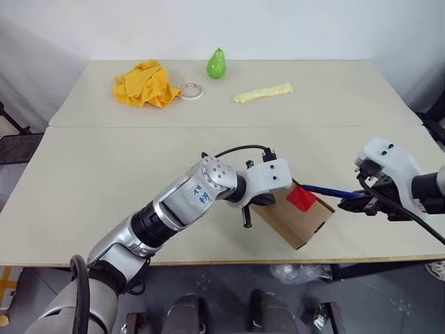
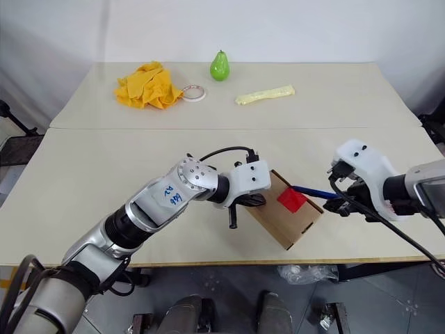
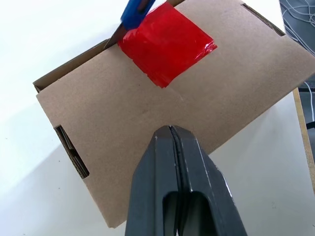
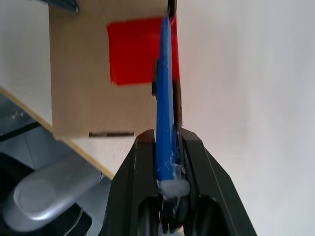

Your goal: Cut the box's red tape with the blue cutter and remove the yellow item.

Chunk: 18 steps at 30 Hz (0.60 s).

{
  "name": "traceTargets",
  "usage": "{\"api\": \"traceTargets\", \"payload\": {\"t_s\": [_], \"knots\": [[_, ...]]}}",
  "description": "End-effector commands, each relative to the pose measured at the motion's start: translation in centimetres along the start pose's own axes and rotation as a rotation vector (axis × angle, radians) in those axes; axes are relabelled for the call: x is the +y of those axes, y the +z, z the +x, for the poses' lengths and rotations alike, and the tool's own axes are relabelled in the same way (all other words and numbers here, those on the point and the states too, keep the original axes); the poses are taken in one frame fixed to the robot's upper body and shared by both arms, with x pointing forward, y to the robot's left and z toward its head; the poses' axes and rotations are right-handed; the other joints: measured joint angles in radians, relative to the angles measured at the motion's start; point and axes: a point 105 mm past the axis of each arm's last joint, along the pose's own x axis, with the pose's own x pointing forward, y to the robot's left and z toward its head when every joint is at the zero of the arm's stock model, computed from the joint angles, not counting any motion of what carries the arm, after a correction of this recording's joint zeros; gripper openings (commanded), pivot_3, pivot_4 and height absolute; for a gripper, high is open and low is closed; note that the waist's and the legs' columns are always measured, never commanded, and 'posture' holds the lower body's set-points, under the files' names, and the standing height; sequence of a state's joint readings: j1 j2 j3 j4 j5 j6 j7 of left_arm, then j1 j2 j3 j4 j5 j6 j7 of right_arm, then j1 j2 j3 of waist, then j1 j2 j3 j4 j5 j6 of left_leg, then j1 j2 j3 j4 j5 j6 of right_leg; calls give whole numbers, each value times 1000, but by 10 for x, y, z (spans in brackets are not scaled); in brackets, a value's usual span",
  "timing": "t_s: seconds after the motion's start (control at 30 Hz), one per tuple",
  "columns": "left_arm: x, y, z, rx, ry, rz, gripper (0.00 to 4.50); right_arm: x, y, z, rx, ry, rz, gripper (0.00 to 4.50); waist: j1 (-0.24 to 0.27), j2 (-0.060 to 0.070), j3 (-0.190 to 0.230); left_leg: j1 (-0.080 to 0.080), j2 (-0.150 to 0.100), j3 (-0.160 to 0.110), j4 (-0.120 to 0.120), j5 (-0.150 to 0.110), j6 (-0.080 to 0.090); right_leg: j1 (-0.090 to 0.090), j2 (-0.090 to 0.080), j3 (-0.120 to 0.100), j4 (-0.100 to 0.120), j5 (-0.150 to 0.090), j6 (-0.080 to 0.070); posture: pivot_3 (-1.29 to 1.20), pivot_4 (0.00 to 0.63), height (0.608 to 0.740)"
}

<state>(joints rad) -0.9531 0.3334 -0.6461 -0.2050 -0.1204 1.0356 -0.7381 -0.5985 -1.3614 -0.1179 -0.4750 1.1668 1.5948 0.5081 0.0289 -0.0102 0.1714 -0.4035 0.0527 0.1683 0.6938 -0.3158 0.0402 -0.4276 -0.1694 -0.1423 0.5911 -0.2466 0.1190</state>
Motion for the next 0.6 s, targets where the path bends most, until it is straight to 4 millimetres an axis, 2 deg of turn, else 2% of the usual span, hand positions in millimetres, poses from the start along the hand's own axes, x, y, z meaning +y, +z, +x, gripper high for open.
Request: {"api": "traceTargets", "payload": {"t_s": [0.03, 0.37, 0.6], "knots": [[-8, -40, 16, 143, -39, -101, 0, 6, -2, 0, 21, 24, -16, 169, 0, 0, 0, 0, 0, 0, 0, 0, 0, 0, 0, 0, 0, 0, 0, 0, 150, 740], [-8, -37, 19, 124, -41, -94, 0, -4, 24, 7, -60, -13, -28, 169, -2, 0, -1, -1, 1, 0, 4, -1, 2, 0, 0, 1, 0, 3, 0, 0, 150, 740], [-8, -36, 20, 118, -37, -100, 0, 1, 16, 4, 34, 72, 0, 169, 0, 0, -1, -2, -1, 1, 4, -2, 3, 0, -2, 1, -1, 3, 0, 0, 150, 740]]}}
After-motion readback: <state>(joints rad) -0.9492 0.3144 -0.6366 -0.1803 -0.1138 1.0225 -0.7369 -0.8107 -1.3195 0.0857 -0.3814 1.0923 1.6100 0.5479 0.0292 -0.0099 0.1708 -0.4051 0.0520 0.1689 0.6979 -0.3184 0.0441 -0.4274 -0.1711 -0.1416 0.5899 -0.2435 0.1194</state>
